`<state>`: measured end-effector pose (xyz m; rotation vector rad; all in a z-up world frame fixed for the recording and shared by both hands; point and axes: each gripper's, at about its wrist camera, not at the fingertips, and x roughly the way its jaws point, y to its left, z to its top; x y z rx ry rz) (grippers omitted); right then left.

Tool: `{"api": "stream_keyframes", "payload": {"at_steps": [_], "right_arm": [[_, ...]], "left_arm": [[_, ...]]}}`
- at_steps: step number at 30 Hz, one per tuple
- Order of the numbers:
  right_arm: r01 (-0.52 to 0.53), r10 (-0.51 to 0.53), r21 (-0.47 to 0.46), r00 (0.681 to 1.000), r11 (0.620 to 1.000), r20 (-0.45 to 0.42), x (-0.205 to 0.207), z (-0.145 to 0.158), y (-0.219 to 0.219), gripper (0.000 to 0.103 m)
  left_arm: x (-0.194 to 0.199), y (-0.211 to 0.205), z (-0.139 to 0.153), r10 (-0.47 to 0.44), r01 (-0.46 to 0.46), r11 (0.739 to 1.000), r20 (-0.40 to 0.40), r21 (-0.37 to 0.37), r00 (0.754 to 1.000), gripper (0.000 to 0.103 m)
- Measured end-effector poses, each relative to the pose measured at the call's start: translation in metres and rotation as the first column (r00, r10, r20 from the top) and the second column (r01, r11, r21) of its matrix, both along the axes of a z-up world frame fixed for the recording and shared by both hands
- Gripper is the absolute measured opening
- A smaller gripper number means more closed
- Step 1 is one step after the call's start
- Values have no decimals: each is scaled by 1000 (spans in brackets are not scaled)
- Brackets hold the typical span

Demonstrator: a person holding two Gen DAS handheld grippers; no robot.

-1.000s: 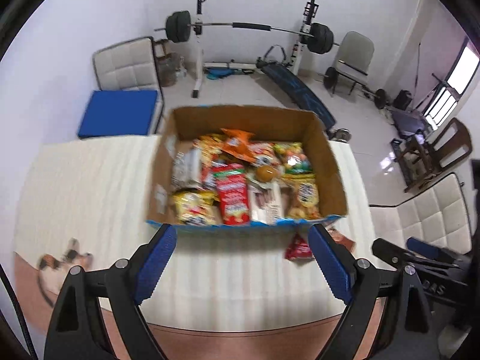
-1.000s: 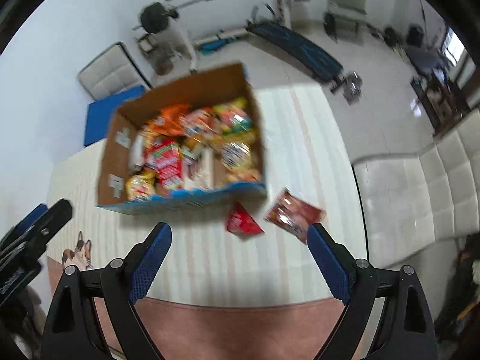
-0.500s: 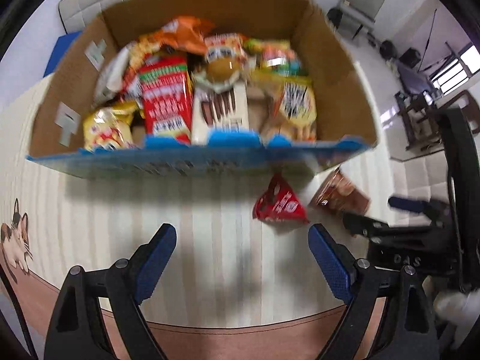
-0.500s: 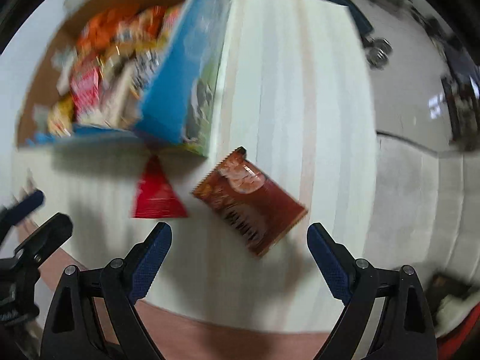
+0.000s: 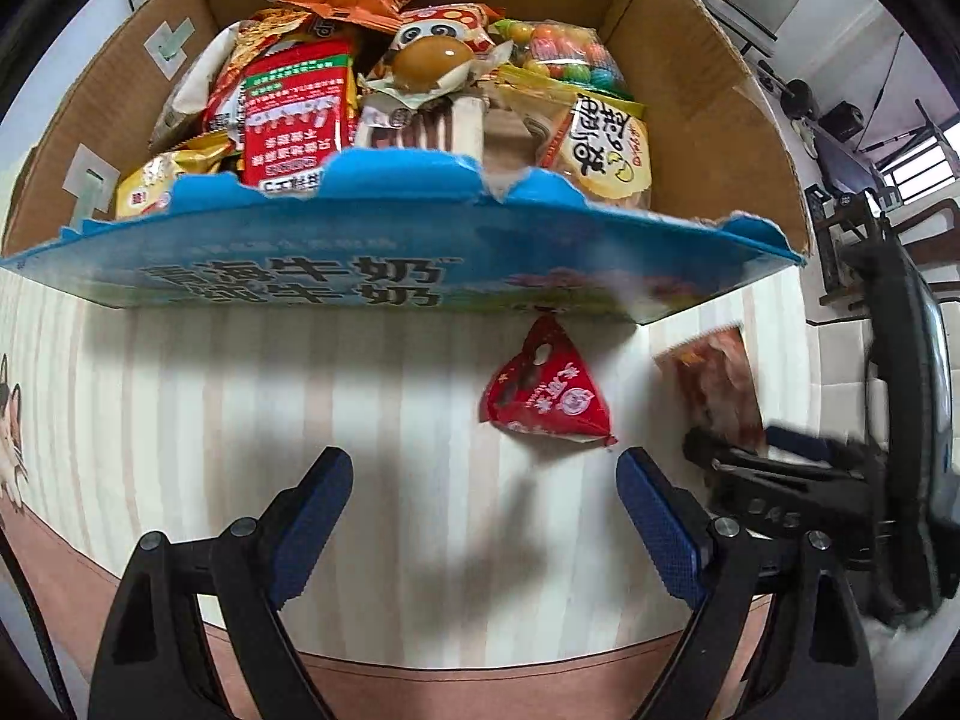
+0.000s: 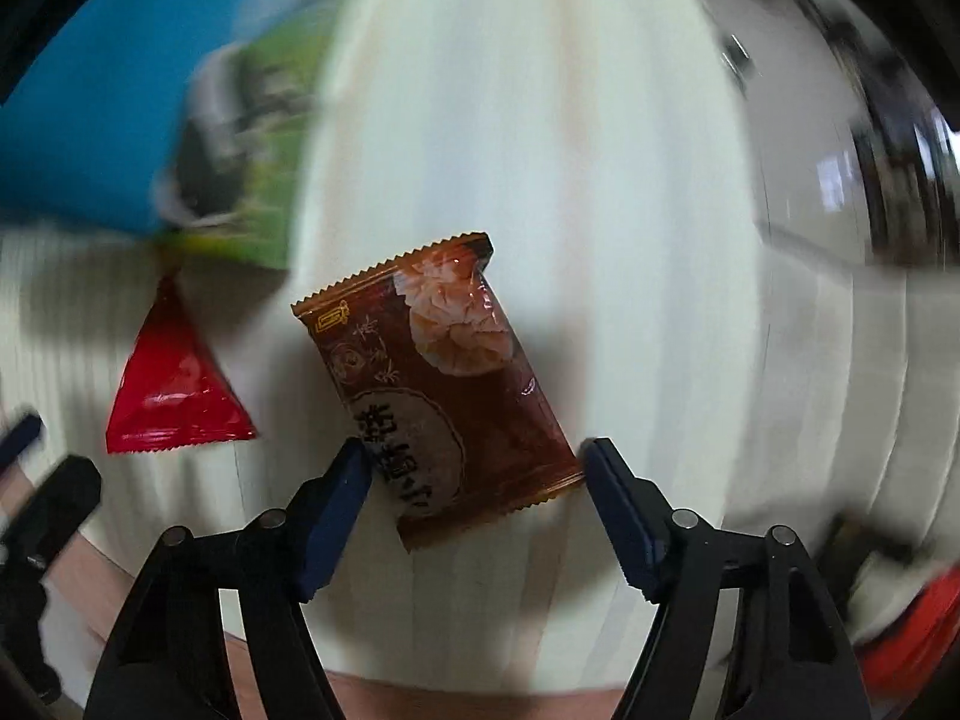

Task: Organize snacks
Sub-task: 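Lower both tools toward the red sachet and brown packet beside the box, then grasp the red sachet with left tool while right tool grasps brown packet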

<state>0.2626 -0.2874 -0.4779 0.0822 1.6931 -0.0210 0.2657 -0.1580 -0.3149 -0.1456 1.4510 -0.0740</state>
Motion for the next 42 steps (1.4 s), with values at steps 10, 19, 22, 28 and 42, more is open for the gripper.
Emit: {"api": "stream_keyframes", "payload": {"at_steps": [10, 19, 22, 28, 42], "right_arm": [[193, -191, 173, 981, 966, -30, -17, 7, -50, 77], [166, -168, 145, 986, 975, 1, 6, 19, -46, 77], [129, -131, 130, 991, 983, 10, 12, 20, -32, 77], [44, -43, 47, 999, 998, -25, 26, 3, 1, 77], [-56, 53, -59, 998, 997, -47, -7, 3, 47, 64]], "left_arm": [[23, -30, -16, 10, -13, 997, -44, -74, 999, 90], [28, -49, -40, -48, 47, 999, -84, -22, 995, 42], [14, -45, -39, -69, 70, 998, -96, 6, 993, 41], [-31, -15, -43, -59, 62, 998, -142, 18, 988, 41], [-30, 7, -47, -50, 37, 997, -207, -63, 977, 46]]}}
